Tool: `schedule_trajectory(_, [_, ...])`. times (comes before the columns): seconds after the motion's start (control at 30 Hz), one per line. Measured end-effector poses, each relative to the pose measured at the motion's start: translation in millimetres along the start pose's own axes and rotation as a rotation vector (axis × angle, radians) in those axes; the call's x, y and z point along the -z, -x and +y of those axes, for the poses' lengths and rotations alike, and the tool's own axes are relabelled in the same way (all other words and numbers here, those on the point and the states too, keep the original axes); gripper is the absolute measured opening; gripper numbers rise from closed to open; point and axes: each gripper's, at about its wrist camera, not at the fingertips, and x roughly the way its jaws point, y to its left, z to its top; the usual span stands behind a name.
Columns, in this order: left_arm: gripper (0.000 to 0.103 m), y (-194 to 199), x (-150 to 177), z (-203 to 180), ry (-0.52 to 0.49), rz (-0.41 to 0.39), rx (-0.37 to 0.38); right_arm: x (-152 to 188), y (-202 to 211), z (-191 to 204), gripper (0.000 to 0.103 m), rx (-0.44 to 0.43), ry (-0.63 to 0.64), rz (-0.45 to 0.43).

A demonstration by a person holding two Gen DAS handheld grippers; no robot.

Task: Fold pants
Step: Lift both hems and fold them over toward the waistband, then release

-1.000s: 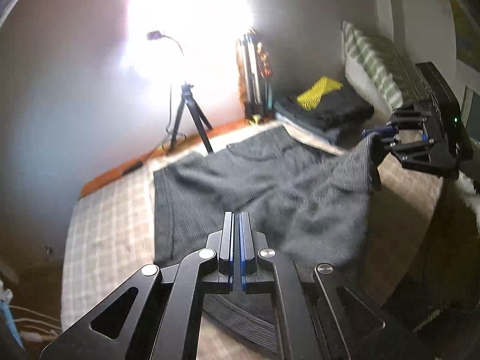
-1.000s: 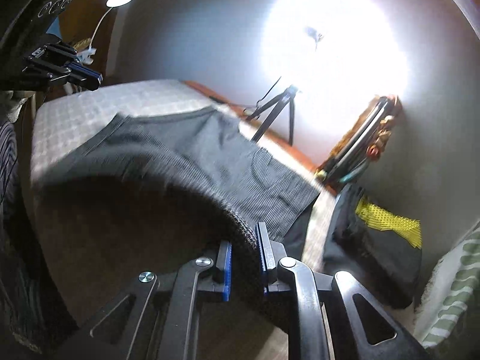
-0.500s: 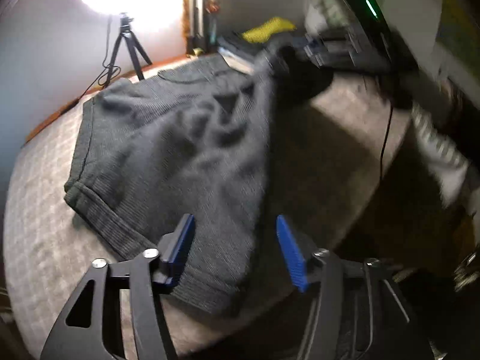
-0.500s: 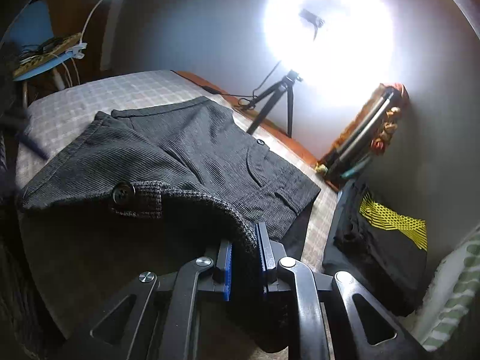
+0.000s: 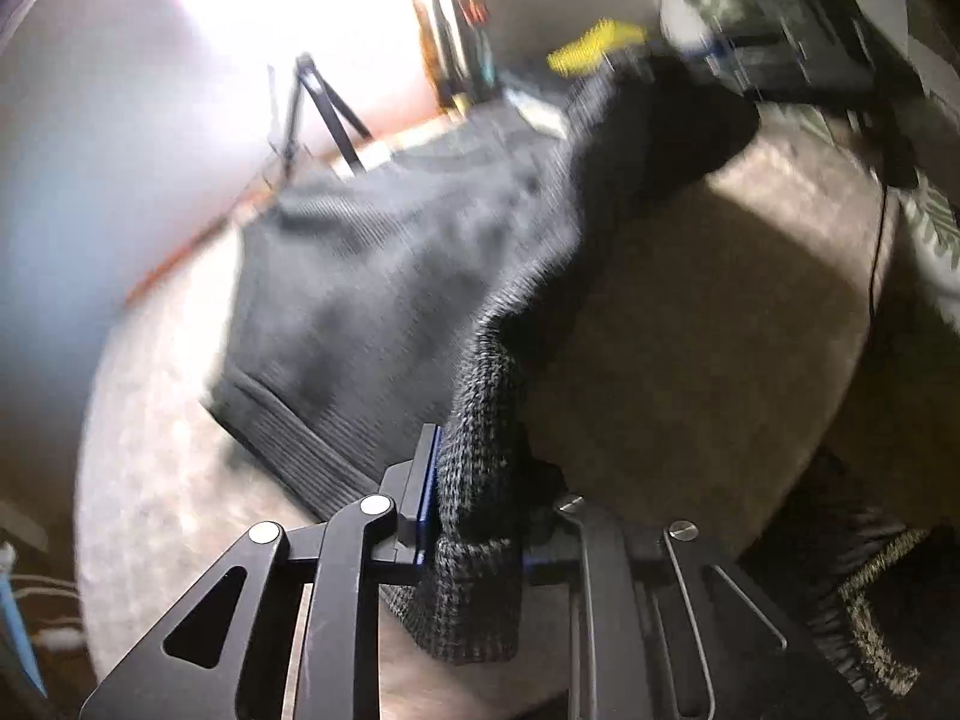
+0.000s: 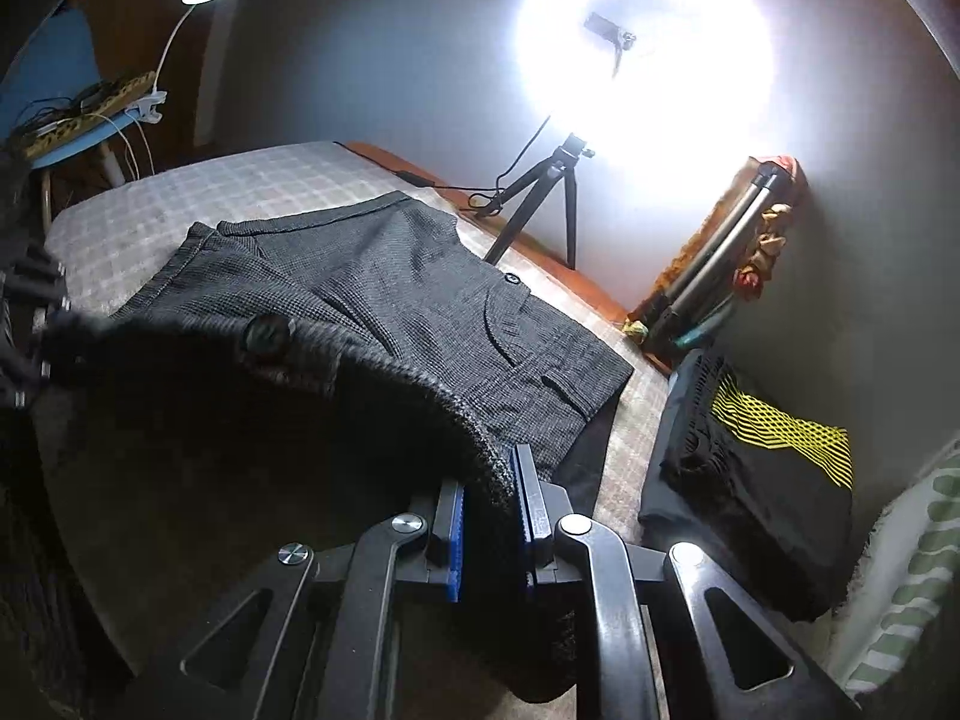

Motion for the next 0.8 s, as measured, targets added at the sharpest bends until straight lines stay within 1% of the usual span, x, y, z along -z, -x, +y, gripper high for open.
schedule_trajectory(0.07, [0.016, 14.3, -14.4, 15.6, 0.001, -0.054, -0.022, 1.1, 6.3, -1.5, 0.012, -0.001, -0.010, -0.012])
schedule_trajectory(0.17, [0.015, 26.1, -38.1, 43.2, 0.029, -0.112, -0.034, -2.0, 15.7, -4.3, 0.012, 0.006, -0.015, -0.033])
schedule_trajectory(0.27, [0.015, 24.6, -63.9, 65.2, 0.035, -0.144, -0.044, -12.2, 18.4, -9.1, 0.012, 0.018, -0.018, -0.053])
schedule_trajectory(0.37, [0.014, 20.8, -86.5, 76.2, -0.011, -0.164, -0.080, -25.3, 13.5, -15.8, 0.012, 0.038, -0.010, -0.064])
schedule_trajectory(0.47, [0.014, 11.7, -111.5, 90.6, -0.037, -0.171, -0.102, -40.7, 2.7, -27.6, 0.012, 0.063, 0.002, -0.069])
schedule_trajectory(0.6, [0.014, -10.4, -140.5, 116.6, -0.028, -0.163, -0.120, -67.9, -20.1, -50.7, 0.012, 0.093, -0.004, -0.071])
schedule_trajectory(0.7, [0.014, -35.2, -157.3, 129.0, -0.030, -0.142, -0.146, -88.3, -46.2, -65.6, 0.012, 0.113, -0.008, -0.057])
schedule_trajectory(0.8, [0.014, -63.0, -167.4, 143.9, -0.014, -0.108, -0.145, -103.2, -81.2, -76.7, 0.012, 0.120, -0.012, -0.022])
